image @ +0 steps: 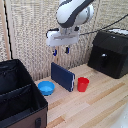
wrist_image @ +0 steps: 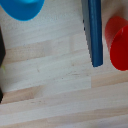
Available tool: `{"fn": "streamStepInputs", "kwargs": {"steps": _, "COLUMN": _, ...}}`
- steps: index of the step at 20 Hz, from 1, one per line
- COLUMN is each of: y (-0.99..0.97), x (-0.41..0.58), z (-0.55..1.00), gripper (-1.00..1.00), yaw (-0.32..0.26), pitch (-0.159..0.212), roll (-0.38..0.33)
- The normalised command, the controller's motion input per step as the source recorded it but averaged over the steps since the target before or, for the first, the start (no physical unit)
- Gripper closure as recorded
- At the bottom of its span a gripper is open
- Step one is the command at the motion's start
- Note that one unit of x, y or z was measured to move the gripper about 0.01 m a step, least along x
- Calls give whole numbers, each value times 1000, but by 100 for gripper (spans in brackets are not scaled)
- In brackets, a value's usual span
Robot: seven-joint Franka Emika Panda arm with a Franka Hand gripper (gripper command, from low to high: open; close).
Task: Discover the targeted book and set your gripper to the appropriate amplitude. Smoothly guide your gripper in the direction of the book and snatch it firmly. Search for the back section of the caddy. Move the held book towards the back section and lightly deposit it inside.
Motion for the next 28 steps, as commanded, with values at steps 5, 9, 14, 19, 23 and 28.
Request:
{"fn": "streamStepInputs", "kwargs": {"steps": 5, "y": -490, "x": 257, "z": -166, "gripper": -100, "yaw": 130, "pitch": 14, "roll": 67}}
{"fn": "streamStepInputs", "kwargs": {"steps": 9, "y": -585, "x": 239, "z": -223, "gripper": -100, "yaw": 146, "pitch": 42, "roll": 89}}
{"fn": "streamStepInputs", "kwargs": {"steps": 14, "y": -335, "x": 172, "z": -227, "gripper": -100, "yaw": 132, "pitch": 54, "roll": 44}}
{"fn": "streamStepInputs", "kwargs": {"steps": 19, "y": 47, "x": 218, "z": -209, "gripper": -100, "yaw": 24, "pitch": 47, "roll": 0}}
{"fn": "streamStepInputs", "kwargs": {"steps": 23, "y": 111, "x": 301, "z": -176, "gripper": -100, "yaw": -3, "pitch": 47, "roll": 0}}
{"fn": "streamStepInputs", "kwargs": {"steps": 28, "y": 0, "x": 484, "z": -273, "gripper": -100, "yaw": -4, "pitch": 44, "roll": 0}}
